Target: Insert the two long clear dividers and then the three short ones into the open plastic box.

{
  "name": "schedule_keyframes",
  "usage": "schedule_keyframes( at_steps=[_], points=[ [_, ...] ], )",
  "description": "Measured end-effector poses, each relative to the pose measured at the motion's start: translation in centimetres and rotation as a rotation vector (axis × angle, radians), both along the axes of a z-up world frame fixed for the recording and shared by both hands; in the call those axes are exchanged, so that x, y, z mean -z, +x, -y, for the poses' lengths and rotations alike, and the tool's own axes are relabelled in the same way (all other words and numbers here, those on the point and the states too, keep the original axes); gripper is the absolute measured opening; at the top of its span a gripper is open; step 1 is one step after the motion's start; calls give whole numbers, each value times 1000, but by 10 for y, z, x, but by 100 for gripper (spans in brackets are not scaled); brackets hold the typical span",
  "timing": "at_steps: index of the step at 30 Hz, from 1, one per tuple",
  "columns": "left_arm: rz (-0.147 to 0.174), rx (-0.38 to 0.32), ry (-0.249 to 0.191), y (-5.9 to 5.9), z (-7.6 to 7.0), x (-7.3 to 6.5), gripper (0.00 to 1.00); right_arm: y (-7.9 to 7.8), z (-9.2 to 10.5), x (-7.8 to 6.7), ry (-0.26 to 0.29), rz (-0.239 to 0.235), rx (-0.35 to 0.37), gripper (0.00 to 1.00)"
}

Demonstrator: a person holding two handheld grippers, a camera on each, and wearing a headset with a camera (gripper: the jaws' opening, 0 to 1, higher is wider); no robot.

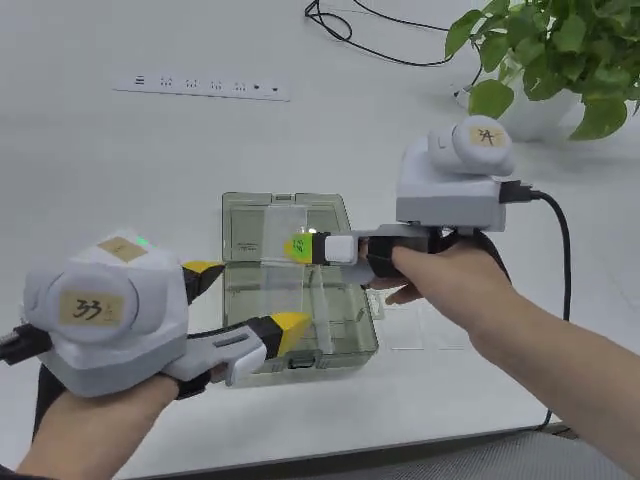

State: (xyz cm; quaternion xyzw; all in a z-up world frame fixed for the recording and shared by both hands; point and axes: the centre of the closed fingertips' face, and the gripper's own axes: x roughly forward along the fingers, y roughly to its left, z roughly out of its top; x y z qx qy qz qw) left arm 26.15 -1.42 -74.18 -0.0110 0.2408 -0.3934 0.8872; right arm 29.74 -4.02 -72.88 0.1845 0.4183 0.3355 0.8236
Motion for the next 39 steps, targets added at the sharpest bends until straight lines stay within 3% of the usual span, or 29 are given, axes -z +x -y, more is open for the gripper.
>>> schedule_keyframes(
  at_steps=[2, 5, 8, 10, 13, 16, 20, 22, 24, 26, 29, 39],
  points=[
    [29, 21, 8, 0, -3, -2, 73, -1, 2, 1, -12, -13, -1, 2],
    [39, 53, 18, -2, -7, 0, 80, 1, 4, 3, -14, -31, -3, 2],
    [60, 125, 60, -6, -10, 5, 89, 4, 7, 0, -3, -52, 8, 2],
    [92, 167, 95, -7, -13, 8, 96, 6, 9, -2, -2, -71, 10, 2],
    [112, 197, 130, -7, -18, 11, 100, 7, 10, -3, -27, -79, -6, 2],
    [105, 219, 141, -8, -21, 14, 100, 10, 12, -3, -32, -108, 1, 2],
    [110, 229, 155, -7, -25, 17, 100, 9, 14, 2, -43, -184, 15, 2],
    [109, 221, 149, -6, -26, 17, 100, 2, 15, 9, -55, -268, 25, 2],
    [109, 211, 140, -5, -27, 16, 100, 2, 18, 14, -77, -298, 39, 2],
    [109, 202, 128, -5, -28, 16, 100, 1, 16, 13, -57, -336, 49, 2],
    [104, 194, 125, -5, -30, 18, 100, 4, 14, 15, -58, -362, 57, 2],
    [87, 194, 116, -14, -35, 26, 100, -4, 7, 28, -149, -509, 17, 2]
  ],
)
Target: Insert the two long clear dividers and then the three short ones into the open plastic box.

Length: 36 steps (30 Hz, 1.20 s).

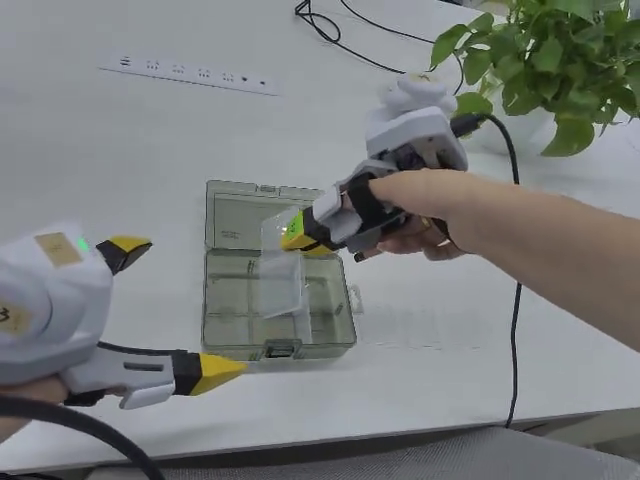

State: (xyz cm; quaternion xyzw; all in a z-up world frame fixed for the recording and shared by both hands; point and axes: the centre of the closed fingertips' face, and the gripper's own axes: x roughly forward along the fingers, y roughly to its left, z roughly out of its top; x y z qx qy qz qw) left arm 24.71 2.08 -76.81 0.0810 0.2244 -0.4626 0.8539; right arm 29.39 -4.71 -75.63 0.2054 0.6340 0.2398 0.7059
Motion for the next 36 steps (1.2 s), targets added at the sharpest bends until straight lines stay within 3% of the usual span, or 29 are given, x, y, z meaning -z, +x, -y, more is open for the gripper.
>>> schedule_keyframes(
  at_steps=[5, 13, 19, 26, 36],
  points=[
    [-2, 7, -4, -3, 2, 1, 100, -4, -3, 8, -33, -70, -15, 2],
    [-6, 3, -9, -6, 2, 2, 100, -8, -1, 20, -91, -118, -28, 2],
    [-12, -6, -8, -8, -1, 5, 100, -5, 2, 24, -107, -135, -30, 2],
    [-18, -8, -6, -10, -2, 7, 100, -22, -5, 27, -112, -142, -32, 2],
    [-21, -13, -9, -10, -3, 8, 100, -16, -4, 34, -127, -155, -21, 2]
  ],
)
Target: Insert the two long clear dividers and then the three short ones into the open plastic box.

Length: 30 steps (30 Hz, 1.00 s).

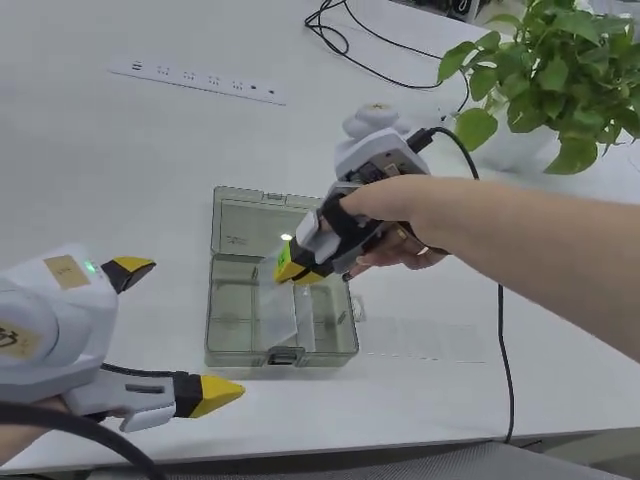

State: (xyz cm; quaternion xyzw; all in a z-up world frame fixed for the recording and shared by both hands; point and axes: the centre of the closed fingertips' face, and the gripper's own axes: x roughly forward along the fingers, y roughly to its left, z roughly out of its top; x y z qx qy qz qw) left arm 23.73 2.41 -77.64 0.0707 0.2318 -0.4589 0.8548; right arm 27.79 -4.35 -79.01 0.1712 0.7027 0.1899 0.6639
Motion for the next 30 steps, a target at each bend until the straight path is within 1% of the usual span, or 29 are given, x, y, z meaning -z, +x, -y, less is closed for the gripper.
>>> schedule_keyframes(
  at_steps=[3, 5, 7, 10, 15, 18, 21, 23, 25, 28, 30],
  points=[
    [-2, -1, -2, 0, 0, 0, 100, -3, -1, 1, -6, -5, 3, 2],
    [-3, -1, -1, 0, 0, 0, 100, 2, 0, 4, -9, -9, 6, 2],
    [-5, -1, -1, -1, -1, 1, 100, 4, 1, 3, -9, -10, 5, 2],
    [-7, -2, 3, -1, -1, 2, 99, 7, 2, 8, -17, -16, 13, 2],
    [-8, -8, -2, -2, -3, 1, 99, 3, 0, 7, -26, -15, 7, 2],
    [-12, -9, 0, -2, -4, 3, 99, 4, 0, 9, -31, -15, 6, 2],
    [-12, -10, 0, -3, -4, 3, 99, 10, 0, 13, -44, -16, -5, 2],
    [-11, -10, 1, -3, -5, 3, 99, 10, -1, 12, -51, -17, -12, 2],
    [-11, -11, -1, -3, -5, 3, 99, 5, -2, 11, -64, -14, -24, 2],
    [-11, -10, 1, -3, -5, 4, 99, 7, -3, 12, -69, -15, -27, 2],
    [-11, -10, -1, -2, -5, 3, 99, 8, -2, 13, -82, -10, -43, 2]
  ],
)
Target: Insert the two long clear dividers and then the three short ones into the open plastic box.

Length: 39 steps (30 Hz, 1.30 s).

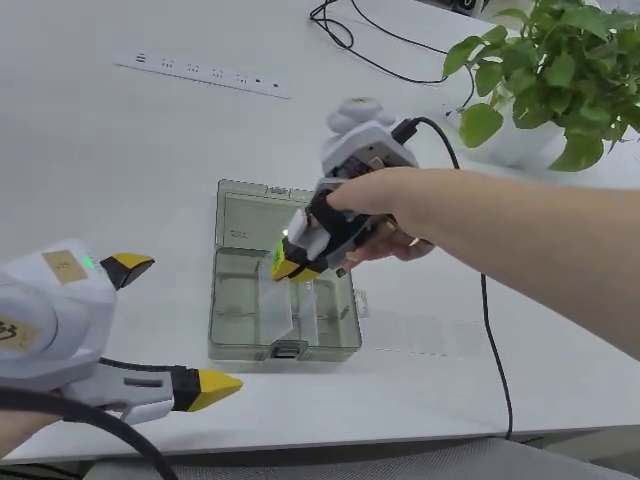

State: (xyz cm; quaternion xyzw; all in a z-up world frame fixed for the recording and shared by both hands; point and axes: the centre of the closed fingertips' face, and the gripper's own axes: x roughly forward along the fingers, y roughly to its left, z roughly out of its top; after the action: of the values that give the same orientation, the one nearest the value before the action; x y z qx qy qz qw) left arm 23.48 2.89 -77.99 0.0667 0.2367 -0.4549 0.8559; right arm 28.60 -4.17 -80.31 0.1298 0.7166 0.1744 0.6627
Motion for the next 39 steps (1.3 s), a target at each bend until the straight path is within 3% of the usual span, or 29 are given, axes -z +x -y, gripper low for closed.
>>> schedule_keyframes(
  at_steps=[7, 18, 26, 39],
  points=[
    [1, 0, -4, 1, 1, 0, 98, 7, 1, 3, -17, 8, -24, 2],
    [-4, -1, -6, 0, 0, 1, 97, -6, -9, 1, -87, 54, -115, 2],
    [-8, 3, -6, -1, 1, 3, 97, -14, -15, -1, -163, 94, -243, 3],
    [-11, -5, -6, -1, -1, 3, 97, -19, -17, 4, -203, 111, -313, 5]
  ],
)
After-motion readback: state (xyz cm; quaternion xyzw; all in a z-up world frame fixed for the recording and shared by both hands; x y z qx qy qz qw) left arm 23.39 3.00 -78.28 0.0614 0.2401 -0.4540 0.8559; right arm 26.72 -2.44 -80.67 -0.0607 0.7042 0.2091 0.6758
